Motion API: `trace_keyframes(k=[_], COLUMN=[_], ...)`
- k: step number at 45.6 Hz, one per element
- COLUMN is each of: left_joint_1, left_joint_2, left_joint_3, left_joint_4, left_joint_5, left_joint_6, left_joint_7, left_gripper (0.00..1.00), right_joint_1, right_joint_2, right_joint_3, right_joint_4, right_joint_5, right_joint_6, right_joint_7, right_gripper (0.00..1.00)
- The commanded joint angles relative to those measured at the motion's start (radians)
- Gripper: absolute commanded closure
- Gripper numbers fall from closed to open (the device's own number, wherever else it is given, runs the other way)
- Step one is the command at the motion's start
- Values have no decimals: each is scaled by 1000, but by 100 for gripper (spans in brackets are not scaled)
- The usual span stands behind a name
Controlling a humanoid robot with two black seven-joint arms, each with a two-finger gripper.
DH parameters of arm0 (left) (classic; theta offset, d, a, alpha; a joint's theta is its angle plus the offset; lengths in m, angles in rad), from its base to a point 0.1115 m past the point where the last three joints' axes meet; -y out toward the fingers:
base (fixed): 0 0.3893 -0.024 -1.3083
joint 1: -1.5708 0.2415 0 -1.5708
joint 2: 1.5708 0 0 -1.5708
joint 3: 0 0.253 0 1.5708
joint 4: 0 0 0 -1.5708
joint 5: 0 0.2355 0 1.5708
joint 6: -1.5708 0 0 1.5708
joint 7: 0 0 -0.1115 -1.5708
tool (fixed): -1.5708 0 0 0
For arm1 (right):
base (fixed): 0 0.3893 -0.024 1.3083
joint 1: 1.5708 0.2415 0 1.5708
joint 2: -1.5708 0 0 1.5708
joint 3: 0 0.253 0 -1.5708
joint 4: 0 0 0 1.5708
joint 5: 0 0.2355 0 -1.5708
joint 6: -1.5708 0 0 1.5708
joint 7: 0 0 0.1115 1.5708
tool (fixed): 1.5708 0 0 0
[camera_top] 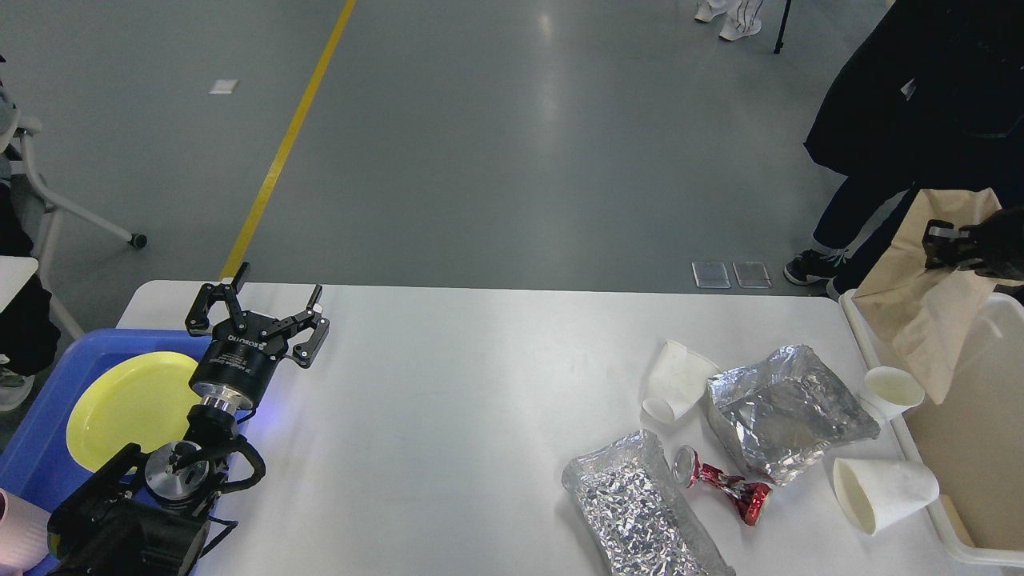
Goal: Tidy desktop
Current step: 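Carry the brown bag into the white bin and release it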
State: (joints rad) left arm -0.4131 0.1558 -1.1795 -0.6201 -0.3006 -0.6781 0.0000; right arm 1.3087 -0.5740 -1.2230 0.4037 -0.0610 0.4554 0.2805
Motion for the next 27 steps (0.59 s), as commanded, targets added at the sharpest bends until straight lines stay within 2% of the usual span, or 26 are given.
trace_keyframes(k=[1,6,14,25,26,27], left_joint_1=[0,0,0,-1,0,0], left_joint_2=[1,-1,1,1,1,-1], left_joint_3=[0,0,0,0,0,0], left_joint_4=[0,0,0,0,0,0], left_joint_5=[0,0,0,0,0,0], left_joint_6=[0,0,0,0,0,0], left_joint_7=[0,0,0,0,0,0], left_gripper=[4,4,4,4,4,4], right_joint_1=[-248,-451,-603,-667,-669,-669], right_joint_2=[3,11,28,45,45,45], right_joint_3=[92,157,244,309,313,313], right_joint_4=[-202,-331,-355,-355,-353,-353], right_joint_5=[76,150,213,213,213,213], right_joint_6=[-50,-128,-337,-388,-388,-382], right_joint_7=[-4,-6,-9,-9,-9,-8], right_gripper=[100,100,100,100,94,73])
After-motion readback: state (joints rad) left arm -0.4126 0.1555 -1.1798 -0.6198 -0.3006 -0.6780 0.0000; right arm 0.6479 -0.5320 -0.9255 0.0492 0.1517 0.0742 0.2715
